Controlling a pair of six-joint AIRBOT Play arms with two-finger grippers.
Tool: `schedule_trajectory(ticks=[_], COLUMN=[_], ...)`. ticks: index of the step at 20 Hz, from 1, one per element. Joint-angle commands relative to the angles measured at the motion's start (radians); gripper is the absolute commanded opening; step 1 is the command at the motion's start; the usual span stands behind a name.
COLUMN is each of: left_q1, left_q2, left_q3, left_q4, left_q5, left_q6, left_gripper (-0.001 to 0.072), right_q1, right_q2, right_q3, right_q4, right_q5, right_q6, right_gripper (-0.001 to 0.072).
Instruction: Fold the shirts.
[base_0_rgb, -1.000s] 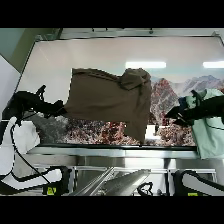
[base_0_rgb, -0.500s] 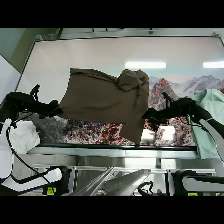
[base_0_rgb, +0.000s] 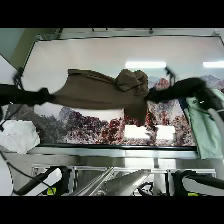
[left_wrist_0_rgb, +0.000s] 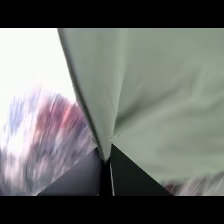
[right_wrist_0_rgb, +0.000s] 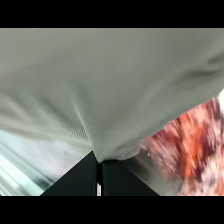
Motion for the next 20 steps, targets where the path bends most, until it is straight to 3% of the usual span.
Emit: schedule_trajectory(ticks=[1,5,8,10,13,17,20], left_q1=[-0.011,-0.014,0.016,0.022,0.023,-0.013,-0.171], left_q2=[0.282,0.565,0.556,0.481,0.355,0.219,0.093], left_q3=[0.248,0.588,0.84,0.966,0.985,0.718,0.492], left_q4=[-0.047,-0.005,0.07,0.076,0.047,-0.075,-0.026], left_q5=[-0.097,-0.364,-0.287,-0.181,-0.043,0.04,-0.029], left_q6=[0.004,0.003,-0.031,-0.081,-0.134,-0.106,-0.016], left_gripper=[0.001,0.001,0.001,0.001,0.001,0.001,0.001], right_q1=[-0.126,-0.232,-0.248,-0.248,-0.247,-0.221,-0.134], right_q2=[0.261,0.457,0.499,0.53,0.493,0.355,0.185], right_q3=[0.304,0.781,1.03,1.041,1.006,0.761,0.57], right_q4=[0.006,-0.019,-0.131,-0.206,-0.221,-0.065,-0.072], right_q5=[-0.108,-0.105,-0.065,0.001,-0.004,-0.032,-0.029], right_q6=[-0.001,-0.031,-0.031,-0.055,-0.061,-0.137,-0.173], right_gripper=[0.0022,0.0022,0.0022,0.0022,0.0022,0.0022,0.0022])
